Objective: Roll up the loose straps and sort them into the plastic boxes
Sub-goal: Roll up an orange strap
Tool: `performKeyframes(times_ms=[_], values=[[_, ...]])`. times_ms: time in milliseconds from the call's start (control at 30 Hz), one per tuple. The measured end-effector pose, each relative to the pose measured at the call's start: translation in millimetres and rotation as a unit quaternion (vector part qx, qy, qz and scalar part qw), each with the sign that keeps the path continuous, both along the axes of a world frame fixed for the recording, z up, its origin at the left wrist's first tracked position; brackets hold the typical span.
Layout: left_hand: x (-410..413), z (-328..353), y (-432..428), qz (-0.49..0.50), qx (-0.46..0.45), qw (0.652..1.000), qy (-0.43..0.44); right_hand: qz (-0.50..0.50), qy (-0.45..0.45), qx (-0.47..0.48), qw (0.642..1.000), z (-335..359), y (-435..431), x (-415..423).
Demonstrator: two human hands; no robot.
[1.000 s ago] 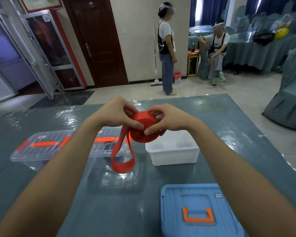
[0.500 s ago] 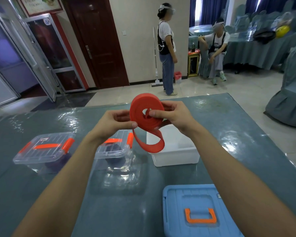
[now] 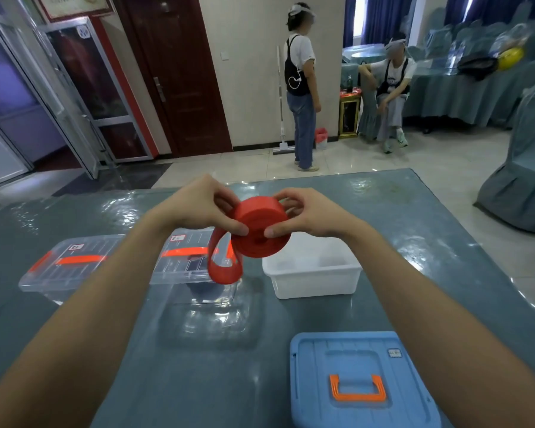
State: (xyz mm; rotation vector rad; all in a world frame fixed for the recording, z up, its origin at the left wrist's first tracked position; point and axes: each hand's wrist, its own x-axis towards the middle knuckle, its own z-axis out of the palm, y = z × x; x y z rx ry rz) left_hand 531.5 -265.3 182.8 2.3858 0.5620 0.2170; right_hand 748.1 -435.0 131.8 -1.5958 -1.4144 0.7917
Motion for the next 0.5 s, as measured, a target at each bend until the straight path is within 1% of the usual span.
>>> performKeyframes(times_ms=[100, 167, 233, 300, 400, 500], values=[[10, 13, -8, -0.018, 0.095, 0.993, 0.072, 0.014, -0.075, 0.013, 0.997, 5, 9, -13], [11, 16, -7, -0.029, 0.103, 0.992, 0.070, 0.003, -0.093, 0.036, 0.995, 4, 11, -15], [4, 13, -2, -0.031, 0.062, 0.997, 0.021, -0.012, -0.036, 0.060, 0.997, 0, 9, -10], [-3, 4, 4, -0.018, -0.009, 0.998, -0.051, -0.015, 0.039, 0.081, 0.996, -3, 6, -7], [-10, -21, 4, 0.009, -0.115, 0.984, -0.135, -0.020, 0.121, 0.111, 0.986, -6, 3, -7], [-11, -40, -5, 0.017, -0.178, 0.966, -0.184, -0.037, 0.196, 0.145, 0.969, -9, 2, -8]])
